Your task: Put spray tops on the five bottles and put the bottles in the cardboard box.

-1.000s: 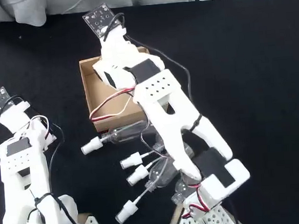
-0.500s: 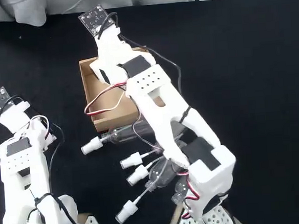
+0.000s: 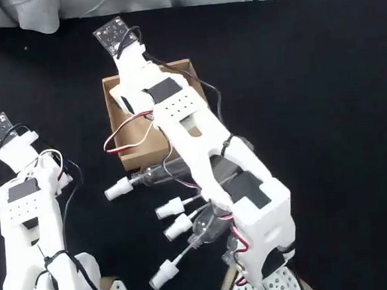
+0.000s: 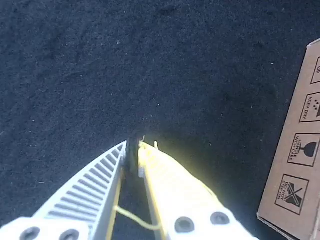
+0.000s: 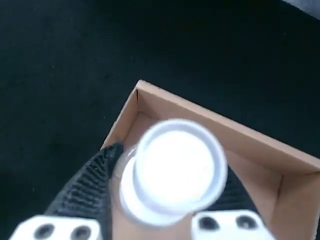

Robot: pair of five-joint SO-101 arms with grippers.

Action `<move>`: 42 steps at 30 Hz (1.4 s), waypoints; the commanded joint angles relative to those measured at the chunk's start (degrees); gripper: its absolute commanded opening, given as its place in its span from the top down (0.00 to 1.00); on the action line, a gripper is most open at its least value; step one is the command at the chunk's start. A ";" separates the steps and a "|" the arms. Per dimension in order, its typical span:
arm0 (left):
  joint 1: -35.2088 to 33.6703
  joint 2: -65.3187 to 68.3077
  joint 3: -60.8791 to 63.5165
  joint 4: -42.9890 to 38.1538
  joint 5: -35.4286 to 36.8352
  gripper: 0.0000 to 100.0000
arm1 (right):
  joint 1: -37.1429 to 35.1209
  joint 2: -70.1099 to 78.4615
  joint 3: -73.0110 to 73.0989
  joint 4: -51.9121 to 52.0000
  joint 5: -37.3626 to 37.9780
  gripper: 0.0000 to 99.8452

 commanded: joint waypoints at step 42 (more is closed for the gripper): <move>-0.40 -2.64 -1.36 -0.62 0.26 0.97 | -2.73 13.14 -3.65 -18.02 -0.35 0.83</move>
